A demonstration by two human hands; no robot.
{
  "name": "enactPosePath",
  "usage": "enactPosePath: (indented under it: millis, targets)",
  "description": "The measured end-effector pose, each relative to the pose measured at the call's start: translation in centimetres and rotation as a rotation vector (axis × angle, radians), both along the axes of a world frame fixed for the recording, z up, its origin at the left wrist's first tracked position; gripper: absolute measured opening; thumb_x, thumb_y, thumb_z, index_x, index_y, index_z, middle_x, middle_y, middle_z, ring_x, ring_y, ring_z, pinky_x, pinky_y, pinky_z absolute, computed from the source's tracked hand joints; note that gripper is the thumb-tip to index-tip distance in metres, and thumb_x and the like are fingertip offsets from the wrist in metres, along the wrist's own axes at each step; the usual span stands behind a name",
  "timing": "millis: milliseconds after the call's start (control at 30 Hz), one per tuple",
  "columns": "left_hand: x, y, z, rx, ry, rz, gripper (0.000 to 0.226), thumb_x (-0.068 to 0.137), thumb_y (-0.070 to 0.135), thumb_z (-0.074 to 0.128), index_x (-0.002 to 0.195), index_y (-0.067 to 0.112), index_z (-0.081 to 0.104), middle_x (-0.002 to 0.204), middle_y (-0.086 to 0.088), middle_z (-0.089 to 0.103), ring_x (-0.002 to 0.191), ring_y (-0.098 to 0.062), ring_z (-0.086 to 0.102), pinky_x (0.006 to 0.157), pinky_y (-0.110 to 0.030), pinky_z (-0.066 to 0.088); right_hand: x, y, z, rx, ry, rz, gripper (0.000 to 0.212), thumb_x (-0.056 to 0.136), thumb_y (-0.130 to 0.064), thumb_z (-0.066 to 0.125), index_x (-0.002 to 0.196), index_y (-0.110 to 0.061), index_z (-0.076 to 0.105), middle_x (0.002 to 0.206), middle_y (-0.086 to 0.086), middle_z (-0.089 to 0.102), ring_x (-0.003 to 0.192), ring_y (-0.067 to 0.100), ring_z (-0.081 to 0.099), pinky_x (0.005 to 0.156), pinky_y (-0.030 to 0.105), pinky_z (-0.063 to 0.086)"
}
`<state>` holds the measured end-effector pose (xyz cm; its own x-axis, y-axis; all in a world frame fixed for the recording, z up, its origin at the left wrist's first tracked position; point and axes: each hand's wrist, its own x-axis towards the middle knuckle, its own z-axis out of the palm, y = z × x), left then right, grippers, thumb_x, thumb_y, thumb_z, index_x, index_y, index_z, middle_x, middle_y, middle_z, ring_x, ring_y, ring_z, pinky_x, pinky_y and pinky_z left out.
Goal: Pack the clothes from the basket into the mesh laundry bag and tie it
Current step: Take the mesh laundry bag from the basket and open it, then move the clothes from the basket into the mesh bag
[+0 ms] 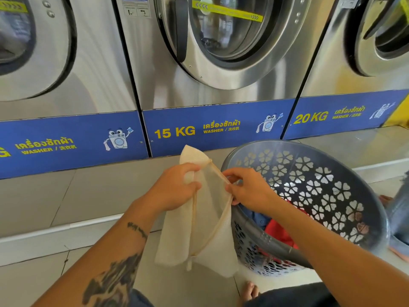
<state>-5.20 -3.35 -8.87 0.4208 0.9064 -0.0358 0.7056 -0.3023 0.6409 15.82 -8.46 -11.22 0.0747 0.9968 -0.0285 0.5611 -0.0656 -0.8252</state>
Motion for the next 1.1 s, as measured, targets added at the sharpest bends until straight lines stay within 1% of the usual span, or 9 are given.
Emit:
enactPosePath:
  millis: [133, 233, 300, 367, 533, 733, 933, 1000, 1100]
  targets:
    - [1.4, 0.3, -0.4, -0.035, 0.01, -0.018, 0.062, 0.083, 0.008, 0.061, 0.139, 0.032, 0.051, 0.14, 0.0, 0.052, 0.125, -0.023, 0.05, 0.1, -0.03, 0.04, 2.0, 0.9, 0.0, -0.024, 0.029, -0.004, 0.036, 0.089, 0.007, 0.056, 0.115, -0.016, 0.068, 0.085, 0.007, 0.07, 0.07, 0.031, 0.071, 0.059, 0.033, 0.061]
    - [1.9, 0.2, -1.1, -0.062, 0.084, -0.024, 0.068, 0.08, 0.0, 0.049, 0.139, 0.034, 0.052, 0.139, -0.004, 0.052, 0.123, -0.028, 0.051, 0.102, -0.04, 0.045, 5.6, 2.4, -1.5, -0.106, -0.095, -0.056, 0.033, 0.087, 0.005, 0.054, 0.113, -0.01, 0.067, 0.071, 0.008, 0.07, 0.061, 0.022, 0.066, 0.061, 0.037, 0.059]
    - [2.0, 0.2, -1.5, -0.062, 0.155, -0.02, 0.069, 0.079, 0.0, 0.048, 0.14, 0.033, 0.052, 0.141, -0.006, 0.051, 0.125, -0.029, 0.049, 0.104, -0.04, 0.043, 8.1, 3.3, -3.1, -0.292, -0.313, 0.004, 0.036, 0.085, -0.004, 0.058, 0.119, -0.01, 0.066, 0.088, 0.01, 0.074, 0.074, 0.024, 0.069, 0.071, 0.038, 0.057]
    - [1.9, 0.1, -2.0, -0.088, 0.183, -0.012, 0.069, 0.079, -0.001, 0.048, 0.139, 0.034, 0.052, 0.143, -0.007, 0.048, 0.127, -0.031, 0.048, 0.104, -0.039, 0.043, 9.6, 4.0, -5.1, -0.487, -0.52, 0.096, 0.04, 0.085, -0.012, 0.063, 0.124, -0.006, 0.062, 0.117, 0.02, 0.069, 0.101, 0.037, 0.068, 0.077, 0.039, 0.055]
    - [2.0, 0.6, -2.8, -0.104, 0.172, 0.0, 0.072, 0.079, -0.003, 0.047, 0.14, 0.035, 0.05, 0.147, -0.006, 0.046, 0.131, -0.03, 0.045, 0.106, -0.04, 0.041, 9.9, 5.8, -9.6, -0.677, -0.725, 0.194, 0.07, 0.089, -0.016, 0.059, 0.154, -0.015, 0.034, 0.154, 0.013, 0.042, 0.135, 0.036, 0.047, 0.104, 0.043, 0.047]
    - [2.8, 1.3, -3.2, -0.063, 0.161, -0.004, 0.069, 0.085, 0.0, 0.047, 0.145, 0.033, 0.045, 0.149, -0.003, 0.043, 0.133, -0.027, 0.043, 0.104, -0.036, 0.038, 11.2, 8.0, -14.6, -0.692, -0.977, 0.291, 0.075, 0.091, -0.026, 0.057, 0.157, -0.017, 0.025, 0.16, 0.016, 0.028, 0.144, 0.043, 0.031, 0.114, 0.052, 0.037]
    - [2.7, 1.9, -3.2, -0.059, 0.181, -0.017, 0.066, 0.085, 0.004, 0.05, 0.144, 0.033, 0.045, 0.147, -0.001, 0.046, 0.132, -0.025, 0.042, 0.102, -0.033, 0.037, 10.4, 5.9, -20.5, -0.754, -1.169, 0.359, 0.121, 0.079, -0.055, 0.071, 0.157, -0.032, -0.019, 0.16, 0.013, 0.024, 0.144, 0.041, 0.028, 0.11, 0.057, 0.036]
    - [2.6, 2.2, -3.2, -0.051, 0.186, -0.011, 0.065, 0.085, 0.004, 0.049, 0.143, 0.033, 0.045, 0.148, -0.001, 0.046, 0.132, -0.025, 0.043, 0.103, -0.033, 0.038, 9.6, 5.8, -21.4, -0.763, -1.298, 0.375, 0.111, 0.082, -0.058, 0.067, 0.157, -0.038, -0.011, 0.158, 0.015, 0.023, 0.144, 0.04, 0.027, 0.109, 0.058, 0.033]
    - [2.6, 2.5, -3.0, -0.04, 0.189, -0.018, 0.064, 0.086, 0.004, 0.049, 0.143, 0.033, 0.047, 0.147, 0.0, 0.047, 0.132, -0.025, 0.043, 0.103, -0.034, 0.038, 9.3, 6.1, -20.9, -0.742, -1.379, 0.367, 0.069, 0.089, -0.048, 0.063, 0.15, -0.033, 0.035, 0.148, 0.013, 0.032, 0.136, 0.038, 0.034, 0.105, 0.054, 0.039]
